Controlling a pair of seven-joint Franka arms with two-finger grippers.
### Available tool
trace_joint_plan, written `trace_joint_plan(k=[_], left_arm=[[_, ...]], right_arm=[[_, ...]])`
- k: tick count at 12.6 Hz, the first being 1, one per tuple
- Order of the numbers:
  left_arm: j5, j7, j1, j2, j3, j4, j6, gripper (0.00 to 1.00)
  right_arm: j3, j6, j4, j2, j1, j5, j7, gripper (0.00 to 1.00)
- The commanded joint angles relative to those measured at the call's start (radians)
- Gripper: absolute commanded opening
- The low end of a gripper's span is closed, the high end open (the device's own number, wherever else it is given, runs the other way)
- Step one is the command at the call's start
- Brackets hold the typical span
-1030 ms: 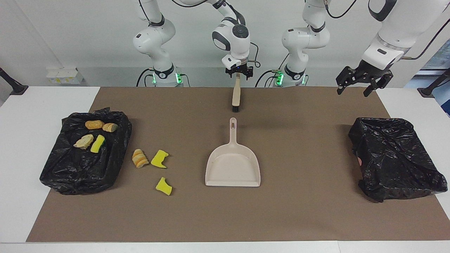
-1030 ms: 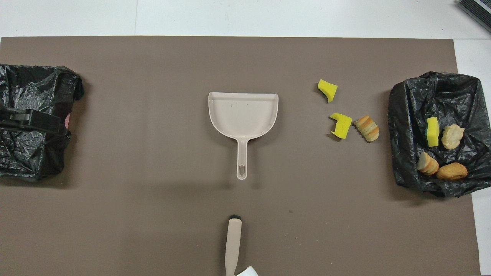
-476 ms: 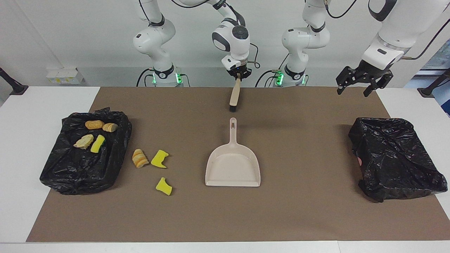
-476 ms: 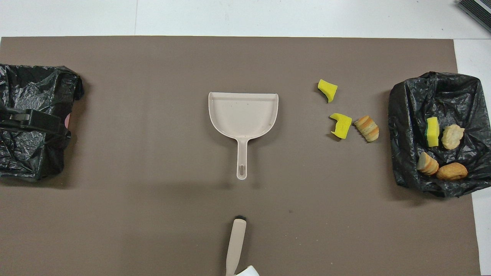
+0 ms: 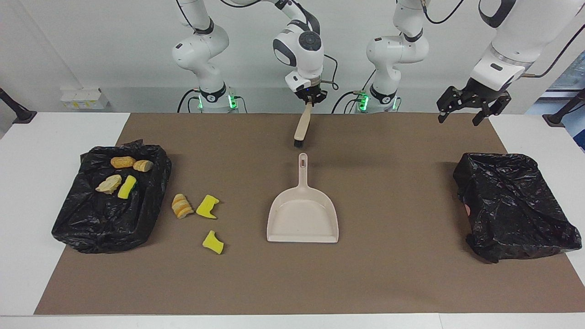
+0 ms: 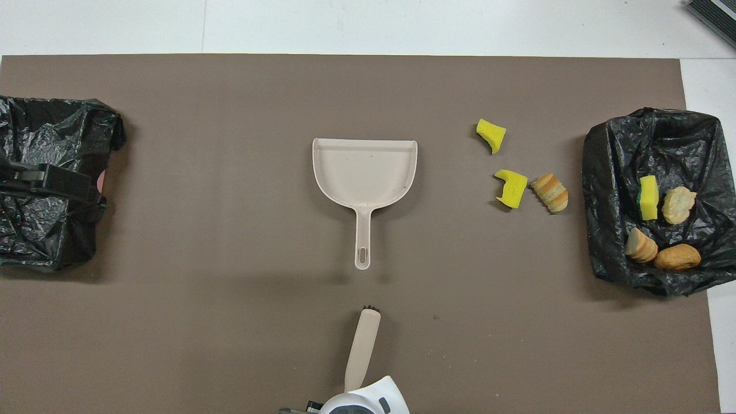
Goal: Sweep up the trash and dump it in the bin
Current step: 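Grasp the brush with the right gripper while the left gripper reaches the dustpan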
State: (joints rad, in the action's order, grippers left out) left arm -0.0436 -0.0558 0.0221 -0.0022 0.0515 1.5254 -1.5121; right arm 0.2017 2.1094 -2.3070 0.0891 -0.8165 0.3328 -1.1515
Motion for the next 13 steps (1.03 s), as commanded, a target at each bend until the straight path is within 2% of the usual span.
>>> trace_joint_plan(k=[1, 4, 6, 8, 13], left_arm=[[0.011, 0.007, 0.007, -0.005, 0.008, -0.01, 0.013, 1.0], [0.008, 0.063, 0.067, -0.009, 0.025, 0.005, -0.025, 1.0], [0.007, 0.093, 0.135, -0.01, 0.027, 0.06, -0.119, 1.0], [0.007, 0.141, 0.208, -0.01, 0.027, 0.134, -0.209, 1.0], [0.007, 0.267, 0.375, 0.031, 0.027, 0.262, -0.416, 1.0]], right_arm=[[0.004, -0.156, 0.061, 0.06, 0.068, 0.0, 0.035, 0.0], [0.002, -0.311, 0.133, 0.098, 0.172, -0.075, 0.055, 0.0], [0.004, -0.396, 0.176, 0.081, 0.247, -0.203, 0.12, 0.0], [0.004, -0.399, 0.19, 0.049, 0.324, -0.285, 0.165, 0.0], [0.005, -0.388, 0.212, -0.015, 0.555, -0.483, 0.462, 0.0]])
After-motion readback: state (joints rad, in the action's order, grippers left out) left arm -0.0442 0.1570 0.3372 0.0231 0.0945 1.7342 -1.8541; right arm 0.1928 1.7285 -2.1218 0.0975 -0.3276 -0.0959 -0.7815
